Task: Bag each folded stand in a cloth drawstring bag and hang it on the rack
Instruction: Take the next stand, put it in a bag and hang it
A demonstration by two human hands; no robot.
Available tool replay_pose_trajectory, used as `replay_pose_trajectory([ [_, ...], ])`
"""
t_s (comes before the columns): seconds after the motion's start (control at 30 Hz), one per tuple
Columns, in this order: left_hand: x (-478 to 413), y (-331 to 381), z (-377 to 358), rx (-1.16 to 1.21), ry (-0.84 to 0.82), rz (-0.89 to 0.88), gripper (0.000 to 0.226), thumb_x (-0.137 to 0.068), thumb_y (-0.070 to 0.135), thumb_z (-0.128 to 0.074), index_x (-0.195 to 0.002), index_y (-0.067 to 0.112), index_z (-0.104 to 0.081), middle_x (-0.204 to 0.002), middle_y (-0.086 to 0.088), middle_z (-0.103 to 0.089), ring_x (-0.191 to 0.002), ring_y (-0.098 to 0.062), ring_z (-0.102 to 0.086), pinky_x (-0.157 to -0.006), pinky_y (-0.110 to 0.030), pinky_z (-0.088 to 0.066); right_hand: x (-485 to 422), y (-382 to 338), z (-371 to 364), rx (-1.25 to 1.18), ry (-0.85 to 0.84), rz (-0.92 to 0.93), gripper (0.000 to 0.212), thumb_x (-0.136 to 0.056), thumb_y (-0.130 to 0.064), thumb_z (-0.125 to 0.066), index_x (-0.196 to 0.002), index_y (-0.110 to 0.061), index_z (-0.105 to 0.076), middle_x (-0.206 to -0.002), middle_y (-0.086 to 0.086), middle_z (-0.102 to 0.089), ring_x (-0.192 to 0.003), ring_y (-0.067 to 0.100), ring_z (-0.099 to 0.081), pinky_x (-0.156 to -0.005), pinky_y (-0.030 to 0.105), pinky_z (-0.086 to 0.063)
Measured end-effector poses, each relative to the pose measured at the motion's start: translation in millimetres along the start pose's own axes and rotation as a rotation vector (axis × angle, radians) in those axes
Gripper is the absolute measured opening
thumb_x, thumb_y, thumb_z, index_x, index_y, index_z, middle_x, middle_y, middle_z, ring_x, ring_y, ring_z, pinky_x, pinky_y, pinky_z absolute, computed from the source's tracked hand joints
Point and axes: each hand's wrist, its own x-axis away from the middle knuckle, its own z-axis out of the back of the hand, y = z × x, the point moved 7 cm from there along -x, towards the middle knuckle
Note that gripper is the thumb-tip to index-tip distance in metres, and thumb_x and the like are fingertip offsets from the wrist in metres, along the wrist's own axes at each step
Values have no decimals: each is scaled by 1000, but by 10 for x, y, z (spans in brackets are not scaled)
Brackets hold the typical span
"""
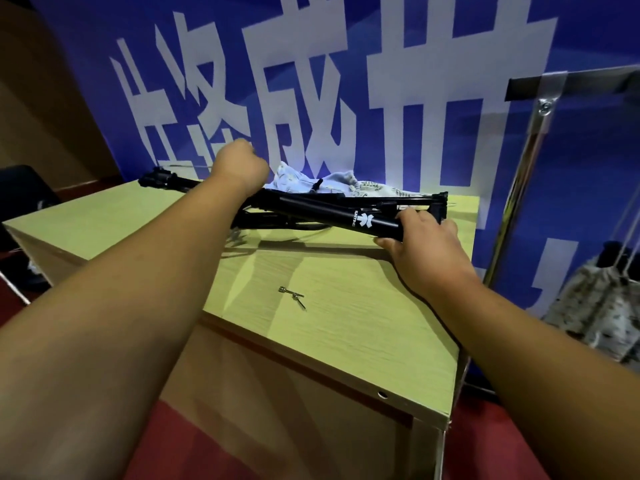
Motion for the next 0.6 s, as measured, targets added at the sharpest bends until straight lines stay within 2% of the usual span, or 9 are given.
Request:
replay_pose_trajectory([
  [0.07, 105, -10, 122, 143, 119, -66, 29, -103, 12, -48, -128, 15, -64, -125, -8, -66, -109, -28, -64, -83, -36, -49, 7, 9, 11, -9, 5, -16, 45, -105, -55, -57, -138, -24, -51, -133, 5, -61, -133, 39, -45, -101, 53, -48],
  [0.17, 390, 42, 326, 269, 287, -177, 18, -99, 12, -46, -106, 17, -62, -103, 0, -65, -90, -20, -62, -68, -31, -46, 42, -24, 41, -22, 7, -13, 46, -105, -55, -57, -138, -25, -51, -132, 4, -62, -128, 37, -50, -99, 53, -50],
  [0.23, 660, 83, 424, 325, 389, -238, 13, -96, 11, -45, -97, 16, -57, -95, 0, -61, -85, -21, -58, -65, -36, -48, 72, -37, 51, -20, 8, -7, 43, -105, -53, -58, -137, -25, -52, -133, 3, -62, -123, 34, -52, -97, 52, -52],
  [0.3, 934, 117, 421, 333, 390, -271, 11, -95, 13, -47, -91, 18, -55, -90, 1, -59, -80, -21, -56, -63, -39, -48, 97, 5, 72, -30, 23, -43, 41, -105, -53, -58, -135, -25, -53, -130, 3, -62, -120, 34, -52, -95, 53, -53],
  [0.37, 1111, 82, 317, 317, 293, -213, 14, -95, 18, -49, -83, 20, -57, -77, 1, -60, -66, -22, -54, -56, -35, -43, 131, 29, 116, -55, 34, -88, 40, -105, -56, -56, -131, -25, -52, -123, 1, -61, -114, 33, -53, -93, 54, -55],
  [0.43, 1126, -60, 128, 354, 128, -45, 16, -87, 18, -52, -75, 14, -62, -66, -5, -63, -59, -31, -58, -54, -32, -44, 164, 48, 149, -103, 54, -129, 38, -104, -59, -56, -124, -27, -52, -115, 0, -61, -106, 31, -57, -88, 55, -58],
  [0.53, 1103, -219, -265, 450, -216, 147, 15, -85, 14, -58, -78, 13, -71, -79, -10, -78, -77, -34, -77, -75, -42, -66, 250, 95, 197, -156, 120, -160, 41, -102, -66, -54, -121, -29, -51, -107, -2, -62, -100, 30, -61, -85, 55, -60],
  [0.57, 1080, -228, -363, 434, -277, 142, 9, -86, 17, -60, -87, 16, -70, -85, -10, -79, -83, -34, -78, -83, -46, -66, 280, 101, 224, -178, 145, -162, 43, -101, -67, -53, -122, -30, -51, -105, -3, -62, -98, 30, -62, -84, 55, -60],
  [0.6, 1051, -222, -445, 414, -322, 123, 18, -86, 23, -63, -103, 20, -67, -91, -10, -79, -87, -33, -78, -88, -47, -65, 318, 98, 258, -205, 160, -169, 43, -101, -68, -52, -123, -30, -52, -103, -3, -63, -96, 29, -64, -82, 55, -60],
])
